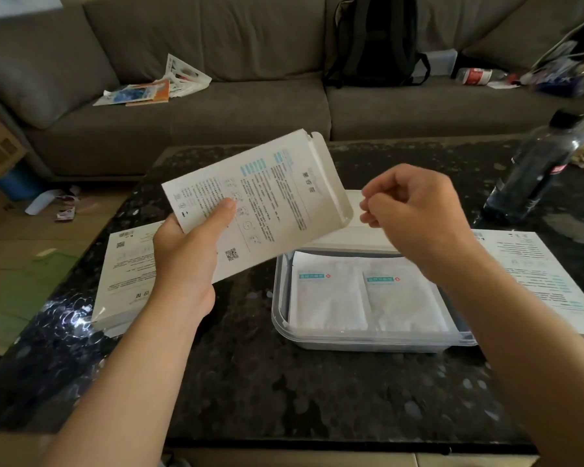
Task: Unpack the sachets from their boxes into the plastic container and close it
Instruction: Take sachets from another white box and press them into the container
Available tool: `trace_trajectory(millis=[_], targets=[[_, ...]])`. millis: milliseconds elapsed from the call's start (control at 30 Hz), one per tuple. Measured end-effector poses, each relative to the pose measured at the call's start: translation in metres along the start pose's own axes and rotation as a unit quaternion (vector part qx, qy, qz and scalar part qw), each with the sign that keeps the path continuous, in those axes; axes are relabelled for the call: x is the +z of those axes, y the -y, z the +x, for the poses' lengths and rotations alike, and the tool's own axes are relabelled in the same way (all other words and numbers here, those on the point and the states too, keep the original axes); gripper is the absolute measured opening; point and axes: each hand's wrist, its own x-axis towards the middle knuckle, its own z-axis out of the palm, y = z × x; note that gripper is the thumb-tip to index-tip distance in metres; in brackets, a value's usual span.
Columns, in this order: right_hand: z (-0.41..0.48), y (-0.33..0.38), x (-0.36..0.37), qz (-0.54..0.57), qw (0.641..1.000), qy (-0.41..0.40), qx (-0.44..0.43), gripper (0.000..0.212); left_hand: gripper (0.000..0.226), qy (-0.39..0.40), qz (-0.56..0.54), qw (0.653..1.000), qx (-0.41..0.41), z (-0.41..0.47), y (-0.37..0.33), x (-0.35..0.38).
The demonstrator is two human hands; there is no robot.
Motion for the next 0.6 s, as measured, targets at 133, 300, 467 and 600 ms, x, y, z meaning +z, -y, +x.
trace_trajectory(millis=[133,300,467,600], targets=[[-0.0051,0.0082,-0.0021,0.137,0.987,0.053,0.063,0.008,0.018,0.051,0.023,0.998,0.004,-0.0073,0.0022,0.0065],[-0.0064,0.0098,-0.0035,0.195,0.974,0.061,0.101,0.006,0.019,0.069,0.034,0.997,0.012,-0.0093,0.0028,0.0075],[-0.0068,0.0103,-0.0049,0.205,0.968,0.082,0.118,0.007,0.02,0.066,0.042,0.997,0.023,-0.0081,0.0036,0.0065],[-0.0091,0.0117,-0.0059,0.199,0.968,0.097,0.12,0.005,0.021,0.067,0.047,0.996,0.025,-0.007,0.0032,0.0048]])
